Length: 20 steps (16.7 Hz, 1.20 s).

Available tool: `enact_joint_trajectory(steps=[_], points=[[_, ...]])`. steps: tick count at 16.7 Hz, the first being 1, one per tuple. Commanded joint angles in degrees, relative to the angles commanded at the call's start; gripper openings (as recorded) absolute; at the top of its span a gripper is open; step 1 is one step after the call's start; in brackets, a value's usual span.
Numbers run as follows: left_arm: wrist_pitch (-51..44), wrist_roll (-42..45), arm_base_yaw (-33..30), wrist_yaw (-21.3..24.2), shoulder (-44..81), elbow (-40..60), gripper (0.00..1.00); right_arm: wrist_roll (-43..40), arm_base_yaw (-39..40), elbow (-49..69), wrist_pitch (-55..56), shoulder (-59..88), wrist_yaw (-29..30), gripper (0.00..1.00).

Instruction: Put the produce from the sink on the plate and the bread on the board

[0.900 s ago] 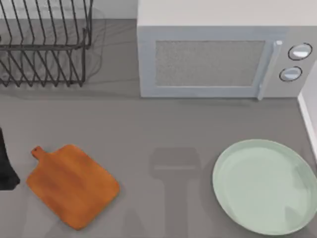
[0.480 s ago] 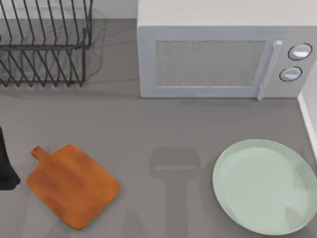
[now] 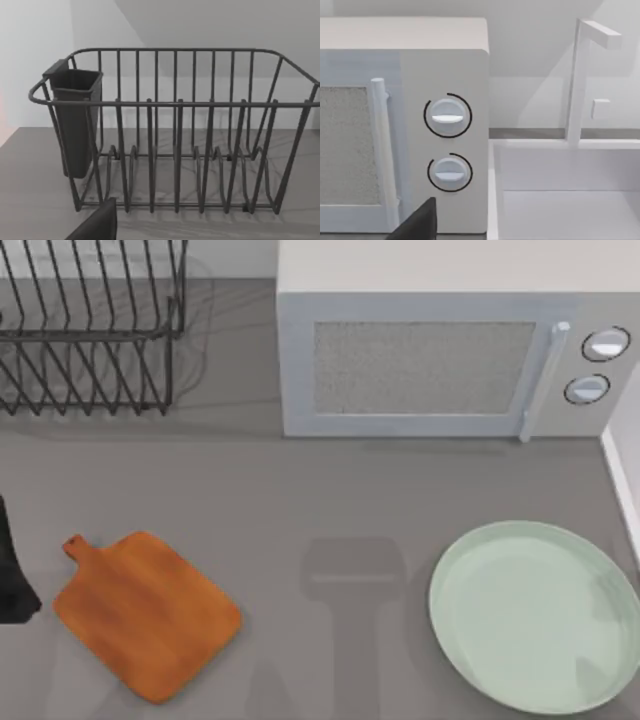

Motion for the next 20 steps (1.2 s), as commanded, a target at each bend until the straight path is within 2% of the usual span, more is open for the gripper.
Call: enact_joint_trajectory(steps=[9, 12, 16, 20], points=[[0.0, 0.0, 0.0, 0.0, 0.0, 0.0, 1.00, 0.0, 0.0, 0.0, 0.0, 0.0, 0.0, 1.00], [0.0, 0.0, 0.0, 0.0, 0.0, 0.0, 1.00, -0.7, -0.8, 3.2, -2.3, 3.5, 0.0, 1.00], [0.0, 0.0, 0.0, 0.0, 0.0, 0.0, 1.00, -3.2, -3.4, 13.7, -9.7, 16.7, 0.0, 1.00], [0.0, 0.0, 0.0, 0.0, 0.0, 0.0, 1.00, -6.7, -7.1, 28.7, -20.3, 37.5, 0.0, 1.00]])
